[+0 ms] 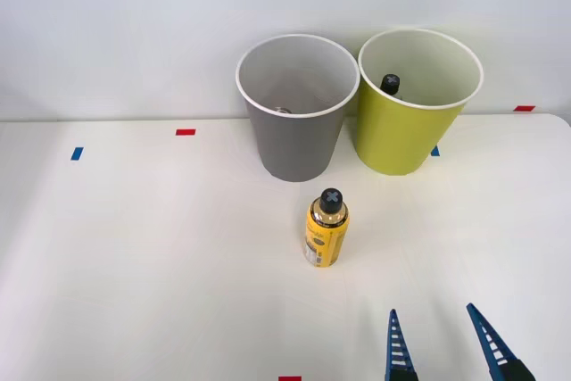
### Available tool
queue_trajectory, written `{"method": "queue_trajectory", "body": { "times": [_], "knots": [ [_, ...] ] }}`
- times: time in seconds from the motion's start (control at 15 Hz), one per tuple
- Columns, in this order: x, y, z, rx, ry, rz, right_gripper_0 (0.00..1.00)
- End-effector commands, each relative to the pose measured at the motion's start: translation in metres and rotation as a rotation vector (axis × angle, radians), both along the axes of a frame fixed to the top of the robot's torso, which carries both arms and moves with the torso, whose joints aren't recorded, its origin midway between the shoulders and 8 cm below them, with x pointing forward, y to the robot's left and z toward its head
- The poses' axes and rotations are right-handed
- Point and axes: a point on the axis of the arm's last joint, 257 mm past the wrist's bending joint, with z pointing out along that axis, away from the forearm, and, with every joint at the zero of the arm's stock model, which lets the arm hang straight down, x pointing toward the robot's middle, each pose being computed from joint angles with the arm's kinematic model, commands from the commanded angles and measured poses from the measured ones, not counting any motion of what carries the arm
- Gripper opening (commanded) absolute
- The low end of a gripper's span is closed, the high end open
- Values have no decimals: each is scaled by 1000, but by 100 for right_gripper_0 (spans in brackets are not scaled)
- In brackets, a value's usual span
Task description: Put cans in the gray bin, plastic bottles in the light green bin
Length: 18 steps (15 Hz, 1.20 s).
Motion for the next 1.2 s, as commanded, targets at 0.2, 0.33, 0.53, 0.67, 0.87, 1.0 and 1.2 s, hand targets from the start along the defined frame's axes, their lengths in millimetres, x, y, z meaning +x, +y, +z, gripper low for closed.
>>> {"method": "queue_trajectory", "body": {
  "times": [0.2, 0.33, 0.53, 0.67, 0.87, 1.0, 1.2],
  "knots": [
    [0, 0, 0, 0, 0, 0, 100],
    [0, 0, 0, 0, 0, 0, 100],
    [0, 0, 0, 0, 0, 0, 100],
    [0, 0, 0, 0, 0, 0, 100],
    [0, 0, 0, 0, 0, 0, 100],
    [0, 0, 0, 0, 0, 0, 100],
    [0, 0, 0, 0, 0, 0, 100]
  ]
}}
